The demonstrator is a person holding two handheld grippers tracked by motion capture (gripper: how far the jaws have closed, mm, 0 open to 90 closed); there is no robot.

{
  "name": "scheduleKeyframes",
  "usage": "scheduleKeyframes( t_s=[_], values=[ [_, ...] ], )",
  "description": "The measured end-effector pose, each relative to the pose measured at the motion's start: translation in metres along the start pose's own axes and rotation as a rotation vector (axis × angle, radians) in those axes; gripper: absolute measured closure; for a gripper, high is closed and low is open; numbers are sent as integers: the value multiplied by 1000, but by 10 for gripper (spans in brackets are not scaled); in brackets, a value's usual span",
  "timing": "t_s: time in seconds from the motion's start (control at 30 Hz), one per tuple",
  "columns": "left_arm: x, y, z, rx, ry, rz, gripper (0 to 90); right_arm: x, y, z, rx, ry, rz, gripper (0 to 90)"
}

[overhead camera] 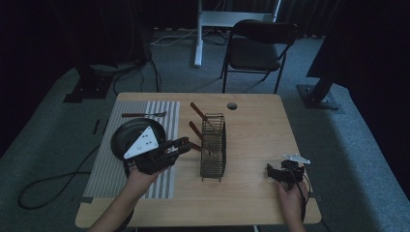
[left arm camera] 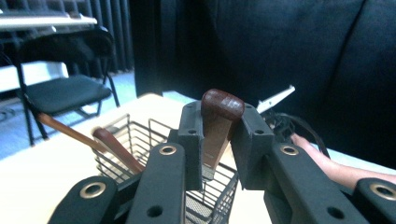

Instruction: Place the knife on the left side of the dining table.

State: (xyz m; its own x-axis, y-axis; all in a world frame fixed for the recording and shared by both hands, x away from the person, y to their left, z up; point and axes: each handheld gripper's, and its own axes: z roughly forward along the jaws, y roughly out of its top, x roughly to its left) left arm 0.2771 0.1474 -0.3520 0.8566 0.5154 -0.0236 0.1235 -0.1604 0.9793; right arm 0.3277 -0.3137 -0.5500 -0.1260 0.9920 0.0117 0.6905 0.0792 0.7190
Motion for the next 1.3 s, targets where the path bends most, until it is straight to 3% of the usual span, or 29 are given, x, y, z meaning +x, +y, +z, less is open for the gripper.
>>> scheduleKeyframes(
  t_s=[0.07,0.3,0.47,0.6,0.9,0.93,1.07,1.3],
  values=[
    [-2,9,-12,-18,9,31,756,0,0,0,0,0,0,113],
    [1,18,-37,-47,36,41,756,0,0,0,0,0,0,112],
    [5,17,-49,-37,42,36,756,0,0,0,0,0,0,112],
    [14,5,-61,-25,89,16,756,0,0,0,0,0,0,112],
    [26,-26,-75,29,124,-39,755,0,0,0,0,0,0,113],
    [31,-39,-81,50,138,-68,755,0,0,0,0,0,0,113],
    [36,-55,-89,75,165,-98,755,0,0,0,0,0,0,112],
    [42,-73,-101,99,193,-136,755,0,0,0,0,0,0,113]
  ],
)
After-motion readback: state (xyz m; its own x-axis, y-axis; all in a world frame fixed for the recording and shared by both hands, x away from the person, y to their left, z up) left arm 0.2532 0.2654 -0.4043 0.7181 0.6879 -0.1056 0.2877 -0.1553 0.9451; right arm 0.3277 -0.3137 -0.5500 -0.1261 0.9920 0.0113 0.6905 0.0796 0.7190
